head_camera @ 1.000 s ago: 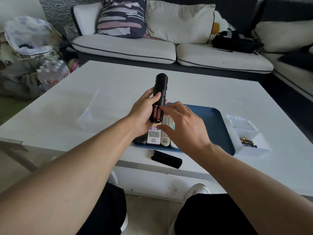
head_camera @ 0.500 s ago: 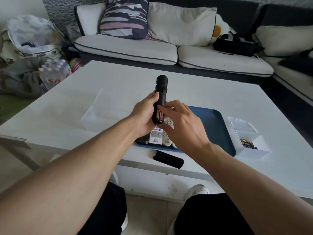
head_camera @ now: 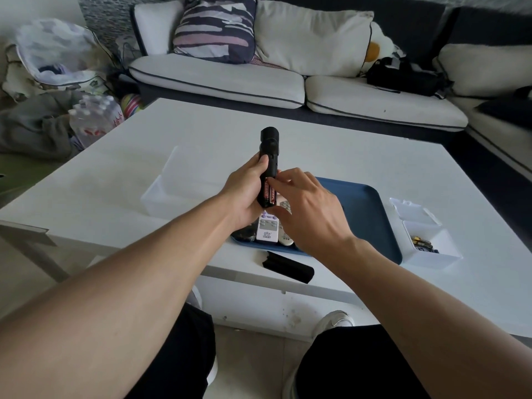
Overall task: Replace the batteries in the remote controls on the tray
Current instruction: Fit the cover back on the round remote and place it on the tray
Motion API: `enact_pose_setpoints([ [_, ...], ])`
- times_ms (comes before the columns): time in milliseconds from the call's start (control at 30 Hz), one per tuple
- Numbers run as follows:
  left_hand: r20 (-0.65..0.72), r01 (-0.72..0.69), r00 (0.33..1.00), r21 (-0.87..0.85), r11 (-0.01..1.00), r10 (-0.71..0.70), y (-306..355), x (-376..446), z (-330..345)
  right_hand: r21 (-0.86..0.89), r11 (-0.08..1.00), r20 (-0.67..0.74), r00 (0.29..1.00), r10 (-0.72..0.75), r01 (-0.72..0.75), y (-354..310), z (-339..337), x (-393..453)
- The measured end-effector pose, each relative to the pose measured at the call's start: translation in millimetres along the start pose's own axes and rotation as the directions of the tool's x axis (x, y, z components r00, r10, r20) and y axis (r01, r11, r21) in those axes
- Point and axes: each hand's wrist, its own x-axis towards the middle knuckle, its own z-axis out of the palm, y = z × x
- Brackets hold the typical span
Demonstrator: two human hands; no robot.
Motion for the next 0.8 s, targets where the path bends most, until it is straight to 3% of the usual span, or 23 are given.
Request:
enact_pose_setpoints([
  [267,0.037,0.003,0.999,0.161,0.987,-0.009,-4.9,-4.2,0.5,0.246,0.957,0.205,0.973,0.105,-0.155,6.5,-3.4,8.7],
  [367,0.052,-0.021,0.999,0.229,0.973,0.009,-6.1,-3.9,2.2,0.364,0.862,0.371,0.904,0.212,-0.352,8.8,-7.0,14.4],
  [467,0.066,-0.043,0.997,0.254,0.966,0.027,-9.0,-0.7,2.8,0.463,0.745,0.376,0.868,0.325,-0.48,11.1,-6.0,19.1],
  [533,0.068,-0.061,0.997,0.246,0.967,0.046,-10.9,0.8,5.7,0.557,0.617,0.344,0.831,0.437,-0.556,11.5,-4.2,19.7],
  [633,0.05,-0.133,0.991,0.242,0.961,0.124,-12.7,3.5,9.8,0.69,0.326,0.441,0.732,0.519,-0.646,11.9,-1.4,18.0],
  [800,0.032,-0.17,0.985,0.237,0.956,0.167,-13.7,5.2,12.0,0.721,-0.018,0.631,0.645,0.43,-0.693,14.7,-10.1,19.7],
])
